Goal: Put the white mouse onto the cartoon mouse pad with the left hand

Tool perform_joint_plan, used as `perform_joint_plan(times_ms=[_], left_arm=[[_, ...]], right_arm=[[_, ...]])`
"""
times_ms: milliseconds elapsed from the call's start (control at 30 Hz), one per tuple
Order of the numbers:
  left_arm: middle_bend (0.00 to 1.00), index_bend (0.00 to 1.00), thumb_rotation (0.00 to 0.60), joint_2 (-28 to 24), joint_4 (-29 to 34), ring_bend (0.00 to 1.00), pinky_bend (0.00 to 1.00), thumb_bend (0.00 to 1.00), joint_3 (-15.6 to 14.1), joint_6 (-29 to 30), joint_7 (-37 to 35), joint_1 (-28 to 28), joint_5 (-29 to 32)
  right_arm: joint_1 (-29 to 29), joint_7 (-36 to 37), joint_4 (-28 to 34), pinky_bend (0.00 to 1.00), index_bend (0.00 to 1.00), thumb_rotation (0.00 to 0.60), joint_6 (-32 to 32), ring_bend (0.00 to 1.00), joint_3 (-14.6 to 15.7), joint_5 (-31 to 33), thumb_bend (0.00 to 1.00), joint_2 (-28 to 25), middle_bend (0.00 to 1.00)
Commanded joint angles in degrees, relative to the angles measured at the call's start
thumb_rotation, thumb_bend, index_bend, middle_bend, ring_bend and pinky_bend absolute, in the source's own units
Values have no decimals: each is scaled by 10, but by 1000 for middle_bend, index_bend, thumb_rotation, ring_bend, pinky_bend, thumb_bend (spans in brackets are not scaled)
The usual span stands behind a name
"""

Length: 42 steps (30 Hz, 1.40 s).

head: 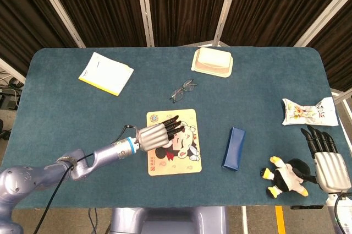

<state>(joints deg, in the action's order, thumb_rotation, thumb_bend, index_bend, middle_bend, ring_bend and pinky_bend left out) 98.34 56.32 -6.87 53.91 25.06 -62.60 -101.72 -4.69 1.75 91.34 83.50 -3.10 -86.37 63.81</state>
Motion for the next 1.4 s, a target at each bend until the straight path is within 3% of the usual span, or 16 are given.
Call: perform_joint_plan(times_ms=[33, 333, 667, 967, 1100, 1200, 1400], left_arm=[[0, 509, 600, 29, -51, 0, 0, 459, -25, 28, -49, -17, -43], [0, 507, 600, 68, -162, 0, 0, 458, -64, 95, -141, -37, -116], [0, 490, 600, 98, -231, 0, 0, 458, -79, 141, -183, -39, -142], [0, 296, 600, 106, -244, 0, 0, 460, -78, 135, -182, -35, -136], [0, 122, 600, 107, -246, 0, 0, 452, -74, 133, -167, -35, -132], [0, 52, 600, 107, -246, 0, 0, 436, -70, 133, -158, -34, -128], [0, 1, 600, 110, -253, 0, 0, 421, -64, 127, -139, -31, -120]], right_arm=[[-1, 0, 0, 0, 0, 600, -1, 0, 0, 1, 62, 0, 0], [-2, -3, 3, 0, 0, 600, -3, 0, -1, 3, 63, -1, 0], [-2, -3, 3, 0, 0, 600, -3, 0, -1, 3, 63, -1, 0], [-2, -4, 3, 0, 0, 600, -3, 0, -1, 3, 63, -1, 0], [-2, -4, 3, 0, 0, 600, -3, 0, -1, 3, 62, -1, 0], [-2, -5, 4, 0, 0, 600, -3, 0, -1, 4, 62, -1, 0], [-2, -5, 4, 0, 0, 600, -3, 0, -1, 3, 63, -1, 0]])
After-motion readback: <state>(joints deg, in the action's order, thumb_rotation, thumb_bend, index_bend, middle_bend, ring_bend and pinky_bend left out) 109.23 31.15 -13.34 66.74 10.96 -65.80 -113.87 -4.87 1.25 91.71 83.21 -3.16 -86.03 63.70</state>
